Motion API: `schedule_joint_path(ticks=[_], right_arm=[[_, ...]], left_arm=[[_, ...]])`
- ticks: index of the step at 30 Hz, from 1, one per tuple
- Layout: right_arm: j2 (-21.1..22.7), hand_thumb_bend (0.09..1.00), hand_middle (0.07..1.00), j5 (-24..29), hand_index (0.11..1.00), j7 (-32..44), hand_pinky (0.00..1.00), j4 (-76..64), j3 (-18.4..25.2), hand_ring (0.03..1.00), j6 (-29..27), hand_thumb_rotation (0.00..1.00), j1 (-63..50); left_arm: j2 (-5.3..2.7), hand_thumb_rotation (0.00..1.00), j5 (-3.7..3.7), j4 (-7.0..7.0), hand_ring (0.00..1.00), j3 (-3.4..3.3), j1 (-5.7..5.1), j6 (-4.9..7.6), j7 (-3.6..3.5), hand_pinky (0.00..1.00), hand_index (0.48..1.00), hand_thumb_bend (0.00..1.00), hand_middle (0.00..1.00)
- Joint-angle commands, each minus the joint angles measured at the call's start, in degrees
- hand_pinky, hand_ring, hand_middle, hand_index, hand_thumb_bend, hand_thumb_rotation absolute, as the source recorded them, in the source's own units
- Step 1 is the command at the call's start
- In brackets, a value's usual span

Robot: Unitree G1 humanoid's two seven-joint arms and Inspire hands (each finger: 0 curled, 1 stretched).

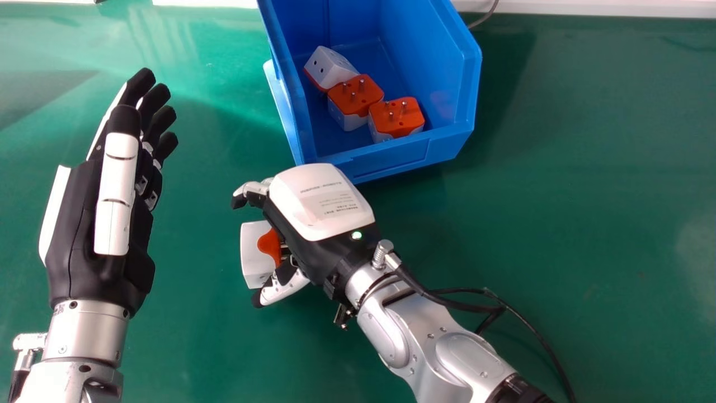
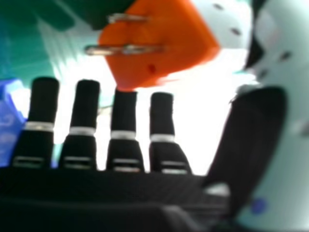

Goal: Pick all objects and put in blue box

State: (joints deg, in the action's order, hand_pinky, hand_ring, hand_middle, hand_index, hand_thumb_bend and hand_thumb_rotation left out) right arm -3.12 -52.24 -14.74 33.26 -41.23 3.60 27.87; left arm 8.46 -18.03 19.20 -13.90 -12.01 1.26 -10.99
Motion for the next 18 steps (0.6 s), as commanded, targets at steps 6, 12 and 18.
schedule_joint_path(ticks=[6,12,18], right_arm=[[-0.2,0.625,0.555,2.3,0.579,0.5,0.38,-1.3,0.9,0.478,-2.0,0.06,1.5],[0.1,0.564,0.531,3.2,0.549,-0.5,0.35,-1.1,1.2,0.449,-4.0,0.03,1.3],[0.5,0.538,0.526,2.4,0.54,-0.2,0.34,-1.6,0.9,0.442,-3.8,0.02,1.3]], left_arm=[[0.28,0.88,0.02,1.67,0.95,-0.1,0.78,-0.05,0.16,0.96,0.919,0.62,0.94],[0.19,0.88,0.12,1.75,0.95,-0.01,0.8,-0.06,0.19,0.97,0.917,0.63,0.93],[0.07,0.88,0.27,2.3,0.95,0.17,0.74,-0.24,0.39,0.97,0.916,0.63,0.93]])
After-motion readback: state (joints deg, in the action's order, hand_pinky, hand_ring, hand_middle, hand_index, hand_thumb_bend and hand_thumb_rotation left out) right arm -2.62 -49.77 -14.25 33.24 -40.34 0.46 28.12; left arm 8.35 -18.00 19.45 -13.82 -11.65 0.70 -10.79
